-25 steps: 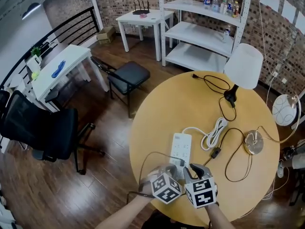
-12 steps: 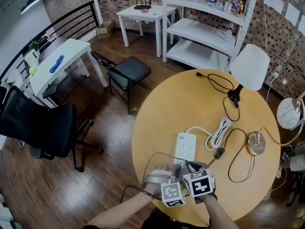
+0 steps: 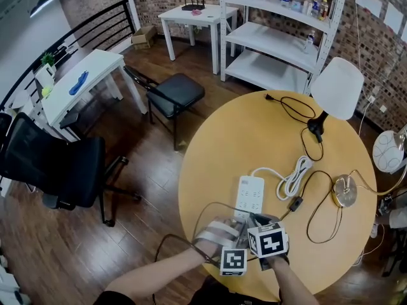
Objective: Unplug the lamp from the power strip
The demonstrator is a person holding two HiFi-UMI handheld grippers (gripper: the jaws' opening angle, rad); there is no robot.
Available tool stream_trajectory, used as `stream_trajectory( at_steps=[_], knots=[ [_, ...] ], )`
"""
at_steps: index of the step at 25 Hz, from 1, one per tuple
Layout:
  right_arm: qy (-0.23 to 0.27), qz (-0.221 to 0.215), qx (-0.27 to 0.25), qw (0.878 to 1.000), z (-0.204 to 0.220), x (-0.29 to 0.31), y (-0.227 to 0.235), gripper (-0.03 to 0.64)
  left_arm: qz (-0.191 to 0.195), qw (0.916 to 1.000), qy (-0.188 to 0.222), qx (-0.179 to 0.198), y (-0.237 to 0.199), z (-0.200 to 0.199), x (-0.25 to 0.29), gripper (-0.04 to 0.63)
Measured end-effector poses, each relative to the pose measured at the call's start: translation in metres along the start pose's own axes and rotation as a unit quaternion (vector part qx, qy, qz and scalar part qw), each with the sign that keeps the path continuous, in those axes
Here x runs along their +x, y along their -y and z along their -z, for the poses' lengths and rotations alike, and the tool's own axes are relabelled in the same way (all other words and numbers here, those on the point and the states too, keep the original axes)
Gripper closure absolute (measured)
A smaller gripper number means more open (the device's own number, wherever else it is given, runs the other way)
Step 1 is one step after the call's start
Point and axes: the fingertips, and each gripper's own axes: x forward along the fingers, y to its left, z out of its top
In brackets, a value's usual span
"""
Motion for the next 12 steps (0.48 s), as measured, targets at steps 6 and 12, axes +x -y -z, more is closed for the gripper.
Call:
stream_trajectory(
  at_steps=[6,12],
  knots=[
    [0.012,0.005,0.001,1.0,-0.002,-0.003,0.002,0.555,-0.006,0.9996,0.006,0.026,0.0,-0.004,0.002,0.595],
    [0.011,0.014,-0.017,1.0,0.002,-0.009,0.008,0.557,-0.066,0.9965,0.048,-0.016,-0.024,-0.025,-0.004,0.595]
  ],
)
